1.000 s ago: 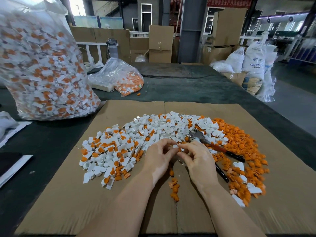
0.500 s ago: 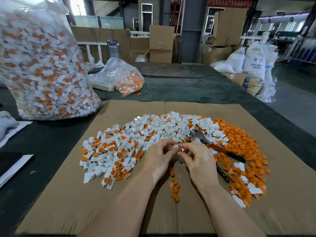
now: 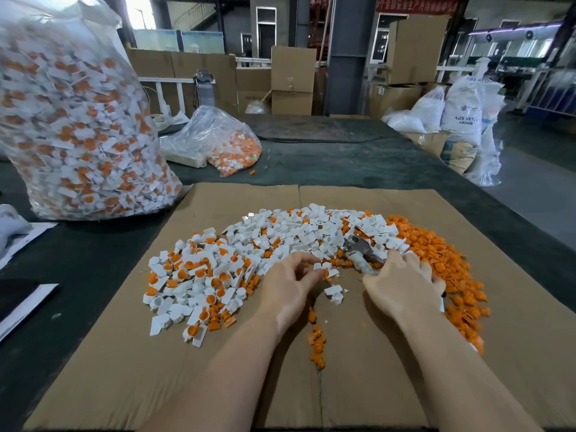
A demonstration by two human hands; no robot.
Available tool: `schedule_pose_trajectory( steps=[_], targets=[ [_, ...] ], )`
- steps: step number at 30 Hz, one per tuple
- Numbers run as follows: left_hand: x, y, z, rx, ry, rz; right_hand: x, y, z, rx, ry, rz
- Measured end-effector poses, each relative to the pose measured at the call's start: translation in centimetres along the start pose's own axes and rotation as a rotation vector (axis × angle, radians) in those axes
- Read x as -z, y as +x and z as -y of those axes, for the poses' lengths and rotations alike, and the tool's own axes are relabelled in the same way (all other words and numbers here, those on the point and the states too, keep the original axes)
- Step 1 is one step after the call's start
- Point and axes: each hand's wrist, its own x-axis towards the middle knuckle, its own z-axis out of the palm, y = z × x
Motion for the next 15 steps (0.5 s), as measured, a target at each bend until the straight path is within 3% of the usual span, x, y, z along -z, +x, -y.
schedule_pose_trajectory(
  steps=[3,11,15],
  targets=[
    [-0.1,0.2,-0.1,0.011,-0.018,0.001,0.6,1.0,-0.6,-0.037,-0.109,0.204],
    [-0.2,1.0,-1.0,0.188,-0.228,-0.074,1.1,0.6,-0.5,0.143,-0.150,-0.049],
    [0.2,1.8,-1.6,0.284,-0.435,-0.142,2.5,0.1,0.6,0.243,0.097,0.054]
  ],
)
